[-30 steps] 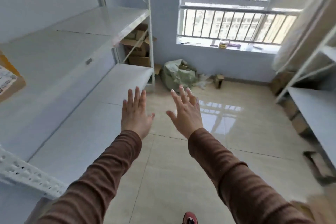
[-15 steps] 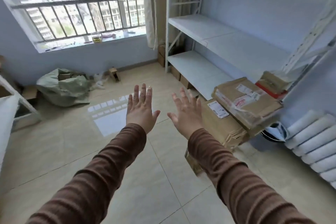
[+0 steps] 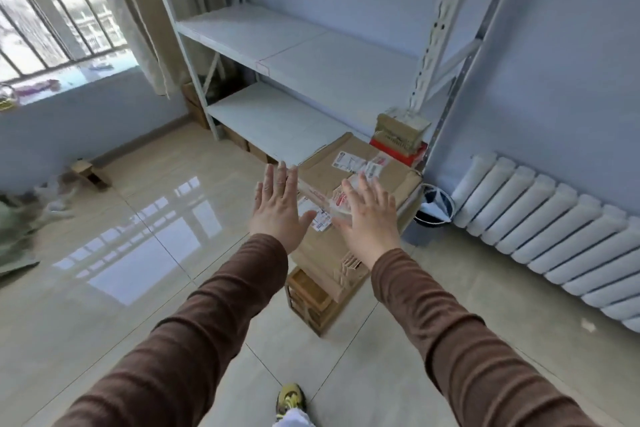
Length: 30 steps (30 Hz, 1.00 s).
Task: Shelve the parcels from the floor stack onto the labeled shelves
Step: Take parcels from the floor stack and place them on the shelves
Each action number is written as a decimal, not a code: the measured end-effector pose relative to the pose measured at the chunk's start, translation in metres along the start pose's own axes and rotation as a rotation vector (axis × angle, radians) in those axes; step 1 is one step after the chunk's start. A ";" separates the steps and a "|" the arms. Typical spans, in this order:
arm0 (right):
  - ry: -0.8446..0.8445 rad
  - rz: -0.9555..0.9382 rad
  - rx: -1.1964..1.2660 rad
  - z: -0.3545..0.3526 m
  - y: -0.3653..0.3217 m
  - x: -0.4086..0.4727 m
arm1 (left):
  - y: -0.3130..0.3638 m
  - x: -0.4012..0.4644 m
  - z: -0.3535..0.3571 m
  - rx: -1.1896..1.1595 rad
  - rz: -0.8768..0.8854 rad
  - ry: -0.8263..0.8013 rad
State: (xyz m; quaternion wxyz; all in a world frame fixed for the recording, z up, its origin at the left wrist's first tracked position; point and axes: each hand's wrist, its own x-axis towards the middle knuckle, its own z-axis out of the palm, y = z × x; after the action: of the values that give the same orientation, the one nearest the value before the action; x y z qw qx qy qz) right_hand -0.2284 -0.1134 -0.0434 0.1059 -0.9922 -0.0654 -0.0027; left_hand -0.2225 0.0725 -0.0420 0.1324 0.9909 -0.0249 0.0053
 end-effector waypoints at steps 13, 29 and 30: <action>-0.019 0.313 0.182 0.042 0.116 0.077 | 0.025 0.097 0.080 -0.551 -0.276 -0.215; -0.125 0.497 0.610 0.069 0.213 0.145 | 0.081 0.109 0.148 -1.555 -0.879 -0.221; -0.096 0.498 0.604 0.068 0.211 0.144 | 0.079 0.107 0.148 -1.567 -0.874 -0.216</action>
State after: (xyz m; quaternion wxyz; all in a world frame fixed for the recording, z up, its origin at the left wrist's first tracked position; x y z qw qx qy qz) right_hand -0.0590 -0.2844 -0.1516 0.3873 -0.9009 0.1745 0.0889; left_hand -0.1191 -0.0474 -0.1620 0.7566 0.5329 0.3448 -0.1570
